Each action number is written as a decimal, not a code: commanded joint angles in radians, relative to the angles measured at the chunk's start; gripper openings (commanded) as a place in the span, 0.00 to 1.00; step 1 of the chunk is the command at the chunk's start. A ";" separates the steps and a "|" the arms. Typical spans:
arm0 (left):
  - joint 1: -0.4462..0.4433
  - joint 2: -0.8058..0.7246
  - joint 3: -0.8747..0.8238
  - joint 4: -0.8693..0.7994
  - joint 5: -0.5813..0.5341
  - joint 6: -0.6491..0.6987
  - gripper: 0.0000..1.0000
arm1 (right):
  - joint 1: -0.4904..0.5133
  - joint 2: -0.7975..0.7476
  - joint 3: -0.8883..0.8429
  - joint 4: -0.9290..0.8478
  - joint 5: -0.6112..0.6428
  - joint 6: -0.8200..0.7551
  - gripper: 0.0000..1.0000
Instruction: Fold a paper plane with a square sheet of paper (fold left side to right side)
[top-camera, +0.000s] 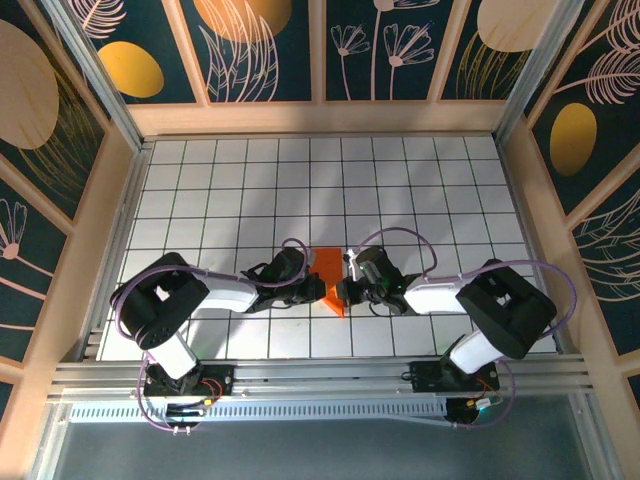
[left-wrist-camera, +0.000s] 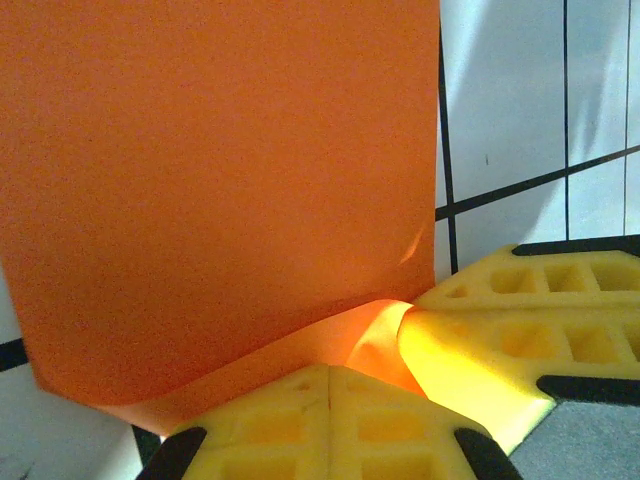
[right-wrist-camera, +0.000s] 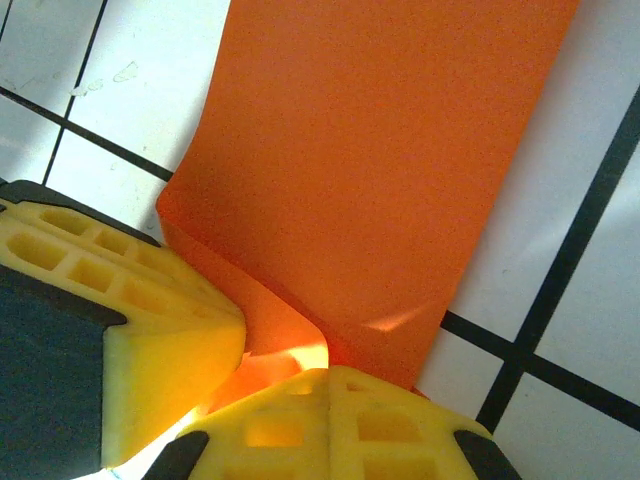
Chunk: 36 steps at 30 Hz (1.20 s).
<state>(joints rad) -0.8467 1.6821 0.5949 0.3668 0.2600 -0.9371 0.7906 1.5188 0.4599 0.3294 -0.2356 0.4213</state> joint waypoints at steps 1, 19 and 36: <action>-0.003 0.025 -0.014 -0.036 -0.056 -0.004 0.00 | -0.007 -0.004 0.013 -0.139 0.040 -0.017 0.00; -0.003 0.023 -0.027 -0.057 -0.064 -0.015 0.00 | -0.064 -0.229 0.130 -0.418 -0.041 0.041 0.25; -0.003 0.010 -0.024 -0.069 -0.071 -0.014 0.00 | 0.064 -0.128 0.039 -0.261 -0.231 0.206 0.00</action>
<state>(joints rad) -0.8513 1.6821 0.5911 0.3759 0.2428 -0.9482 0.8494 1.3804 0.5159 0.0265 -0.4625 0.6022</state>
